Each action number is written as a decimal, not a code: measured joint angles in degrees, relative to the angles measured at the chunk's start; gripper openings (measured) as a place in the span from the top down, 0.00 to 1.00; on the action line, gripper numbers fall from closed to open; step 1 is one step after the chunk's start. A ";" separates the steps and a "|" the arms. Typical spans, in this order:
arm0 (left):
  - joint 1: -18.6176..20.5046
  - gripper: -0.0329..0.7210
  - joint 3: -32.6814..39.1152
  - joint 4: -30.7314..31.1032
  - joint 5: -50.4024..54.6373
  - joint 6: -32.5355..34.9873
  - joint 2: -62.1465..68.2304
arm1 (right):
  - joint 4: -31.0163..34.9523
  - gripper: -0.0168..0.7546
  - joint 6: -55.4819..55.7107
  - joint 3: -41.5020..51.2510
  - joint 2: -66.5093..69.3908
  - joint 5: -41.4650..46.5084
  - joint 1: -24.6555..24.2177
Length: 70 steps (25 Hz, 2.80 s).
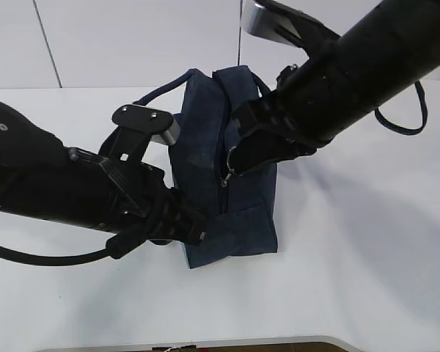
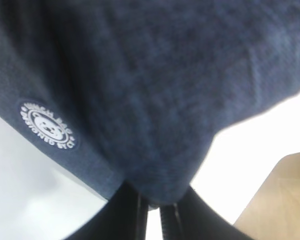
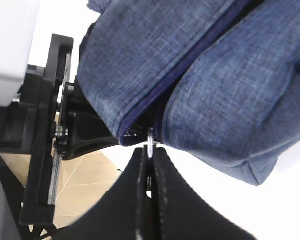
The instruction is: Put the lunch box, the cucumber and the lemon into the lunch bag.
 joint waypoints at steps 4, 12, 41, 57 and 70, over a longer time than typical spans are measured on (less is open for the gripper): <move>0.00 0.95 0.00 0.00 -0.19 0.03 0.00 | 0.00 0.97 0.41 -2.44 0.10 2.17 0.00; 0.00 0.96 -0.20 0.00 -0.60 0.03 0.00 | -3.76 0.97 2.91 -7.35 0.36 4.41 0.00; -0.04 0.96 0.44 -0.26 -1.38 0.23 0.00 | -5.09 0.97 7.29 -18.31 6.81 2.79 -5.17; -0.04 0.96 1.07 -0.26 -1.18 0.23 0.00 | -5.80 0.97 7.71 -42.82 24.27 6.99 -8.55; -0.04 0.96 1.20 -0.26 -1.09 0.23 0.00 | -5.80 0.97 10.97 -63.09 40.40 10.44 -10.29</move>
